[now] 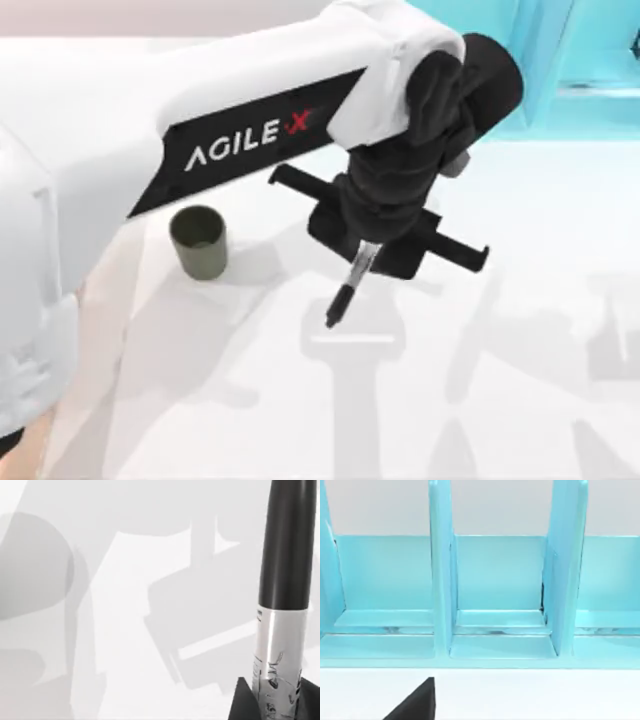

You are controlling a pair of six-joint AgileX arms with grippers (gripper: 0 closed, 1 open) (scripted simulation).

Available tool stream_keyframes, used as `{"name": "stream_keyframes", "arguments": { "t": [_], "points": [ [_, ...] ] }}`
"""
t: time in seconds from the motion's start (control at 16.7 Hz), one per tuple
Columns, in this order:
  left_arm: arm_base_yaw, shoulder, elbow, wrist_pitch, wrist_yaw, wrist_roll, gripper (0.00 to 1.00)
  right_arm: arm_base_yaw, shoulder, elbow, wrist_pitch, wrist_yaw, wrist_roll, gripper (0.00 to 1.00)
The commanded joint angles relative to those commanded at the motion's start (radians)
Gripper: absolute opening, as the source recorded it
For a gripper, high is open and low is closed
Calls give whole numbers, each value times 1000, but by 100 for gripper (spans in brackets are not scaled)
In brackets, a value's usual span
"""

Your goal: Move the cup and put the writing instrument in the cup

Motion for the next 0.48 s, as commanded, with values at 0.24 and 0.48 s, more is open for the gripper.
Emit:
{"name": "stream_keyframes", "arguments": {
  "t": [0.24,0.48],
  "points": [
    [2,-2,-1,-1,0,0,0,0,0,0,0,0,0,100],
    [9,-28,-42,59,-5,9,0,0,0,0,0,0,0,100]
  ]
}}
